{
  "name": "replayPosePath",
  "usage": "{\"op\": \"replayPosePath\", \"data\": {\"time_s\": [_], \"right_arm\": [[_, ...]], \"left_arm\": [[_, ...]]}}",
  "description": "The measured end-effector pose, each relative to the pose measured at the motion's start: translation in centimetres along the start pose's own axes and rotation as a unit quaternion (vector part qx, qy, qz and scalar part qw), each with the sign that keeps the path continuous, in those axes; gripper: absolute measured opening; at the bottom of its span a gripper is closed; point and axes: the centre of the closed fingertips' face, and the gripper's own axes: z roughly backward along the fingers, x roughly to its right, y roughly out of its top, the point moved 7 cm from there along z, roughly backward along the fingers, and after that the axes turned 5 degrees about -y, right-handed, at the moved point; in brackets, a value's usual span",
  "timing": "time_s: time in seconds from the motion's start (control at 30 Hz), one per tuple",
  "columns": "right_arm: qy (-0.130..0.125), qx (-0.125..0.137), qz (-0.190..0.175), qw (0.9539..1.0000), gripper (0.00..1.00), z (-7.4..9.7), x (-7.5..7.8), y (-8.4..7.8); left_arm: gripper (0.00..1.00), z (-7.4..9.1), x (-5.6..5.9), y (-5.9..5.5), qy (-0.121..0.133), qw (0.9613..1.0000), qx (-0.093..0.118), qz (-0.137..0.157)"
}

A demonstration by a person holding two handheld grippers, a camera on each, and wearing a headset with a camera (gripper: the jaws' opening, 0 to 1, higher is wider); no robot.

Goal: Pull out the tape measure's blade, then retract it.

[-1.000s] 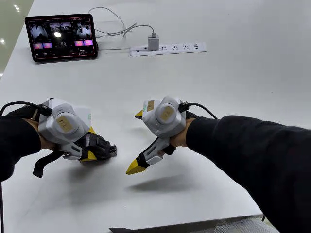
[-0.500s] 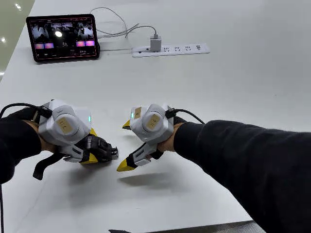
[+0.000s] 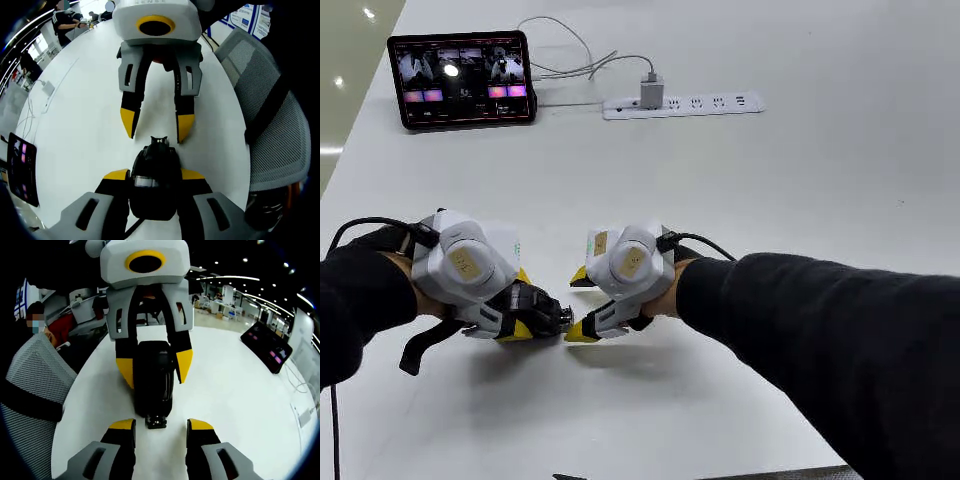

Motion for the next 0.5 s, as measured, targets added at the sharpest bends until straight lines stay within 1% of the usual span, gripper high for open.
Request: {"op": "replayPosePath", "data": {"time_s": [0.1, 0.17, 0.27, 0.4, 0.43, 0.47, 0.5], "right_arm": [[0.001, -0.002, 0.008, 1.0, 0.27, -0.31, -0.1, 0.03], [-0.002, -0.005, 0.009, 0.9999, 0.24, -0.5, 0.02, -0.07], [0.002, -0.006, 0.016, 0.9999, 0.18, -0.64, -0.15, -0.05], [0.008, -0.009, 0.015, 0.9998, 0.14, -0.91, -0.33, -0.09], [0.014, -0.007, 0.02, 0.9997, 0.11, -0.98, -0.53, -0.02], [0.01, -0.01, 0.029, 0.9995, 0.12, -0.97, -0.53, -0.01], [0.011, -0.011, 0.018, 0.9997, 0.11, -0.91, -0.52, -0.04]], "left_arm": [[0.31, -0.02, -0.01, 0.0, 0.0, 1.0, 0.001, 0.0], [0.31, -0.03, 0.0, -0.02, 0.0, 1.0, 0.003, 0.0], [0.31, -0.04, -0.06, -0.09, -0.002, 1.0, 0.004, 0.001], [0.31, -0.05, -0.04, -0.06, -0.003, 1.0, 0.004, 0.001], [0.31, -0.04, -0.02, -0.04, -0.002, 1.0, 0.005, 0.001], [0.31, -0.07, 0.03, 0.0, -0.002, 1.0, 0.006, -0.002], [0.31, -0.08, 0.05, 0.0, -0.002, 1.0, 0.005, -0.002]]}}
